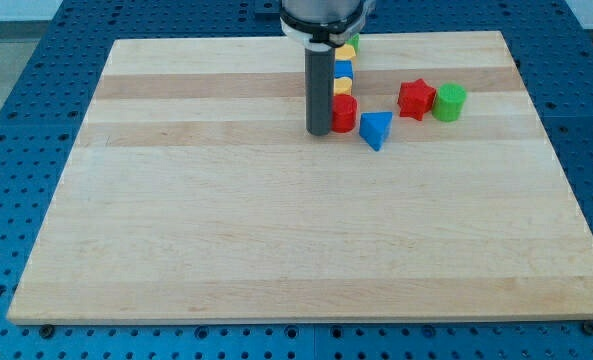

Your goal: Push the blue triangle left the red star

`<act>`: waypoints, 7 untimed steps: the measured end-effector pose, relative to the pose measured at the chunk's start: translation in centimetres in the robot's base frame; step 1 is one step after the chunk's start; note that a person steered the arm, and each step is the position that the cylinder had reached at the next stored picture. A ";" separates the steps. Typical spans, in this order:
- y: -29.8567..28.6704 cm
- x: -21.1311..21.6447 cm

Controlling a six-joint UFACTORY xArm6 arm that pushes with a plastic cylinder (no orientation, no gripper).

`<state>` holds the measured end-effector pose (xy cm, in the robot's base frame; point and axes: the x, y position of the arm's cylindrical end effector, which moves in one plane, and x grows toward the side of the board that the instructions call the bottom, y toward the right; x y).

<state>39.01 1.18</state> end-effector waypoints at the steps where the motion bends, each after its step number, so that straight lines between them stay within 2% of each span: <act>1: 0.0 2.7; 2: 2.3 5.1; 3: 6.7 3.5; 4: 8.4 1.2; 5: 8.4 1.0; 6: 8.0 2.5; 7: 5.3 3.0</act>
<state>42.03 6.47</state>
